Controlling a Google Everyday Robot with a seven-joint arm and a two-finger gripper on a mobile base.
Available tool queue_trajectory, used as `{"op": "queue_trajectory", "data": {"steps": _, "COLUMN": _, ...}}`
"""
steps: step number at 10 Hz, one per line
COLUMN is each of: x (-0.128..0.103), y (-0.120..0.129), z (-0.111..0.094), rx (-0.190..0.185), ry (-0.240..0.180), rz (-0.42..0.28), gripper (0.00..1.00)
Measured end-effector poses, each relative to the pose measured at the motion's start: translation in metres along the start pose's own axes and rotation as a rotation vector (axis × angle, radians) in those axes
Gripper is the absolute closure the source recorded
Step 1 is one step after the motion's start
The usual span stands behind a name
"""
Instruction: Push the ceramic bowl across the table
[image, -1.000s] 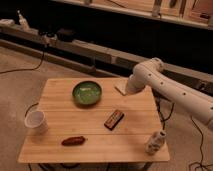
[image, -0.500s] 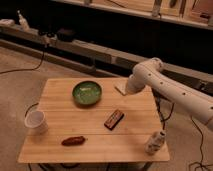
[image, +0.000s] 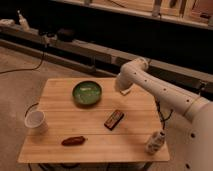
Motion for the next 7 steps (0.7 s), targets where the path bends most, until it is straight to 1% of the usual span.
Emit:
{"op": "queue_trajectory", "data": {"steps": 2, "x": 0.001, "y": 0.000, "z": 0.022, "rx": -0.027, "ry": 0.019, "rz": 0.034, "gripper": 1.00}}
{"op": "queue_trajectory", "data": {"steps": 4, "x": -0.002, "y": -0.003, "z": 0.042, "rx": -0.046, "ry": 0.024, "rz": 0.064, "gripper": 1.00}}
{"op": "queue_trajectory", "data": {"steps": 6, "x": -0.012, "y": -0.010, "z": 0.055, "rx": -0.049, "ry": 0.017, "rz": 0.066, "gripper": 1.00}}
{"op": "queue_trajectory", "data": {"steps": 7, "x": -0.018, "y": -0.015, "z": 0.062, "rx": -0.047, "ry": 0.004, "rz": 0.061, "gripper": 1.00}}
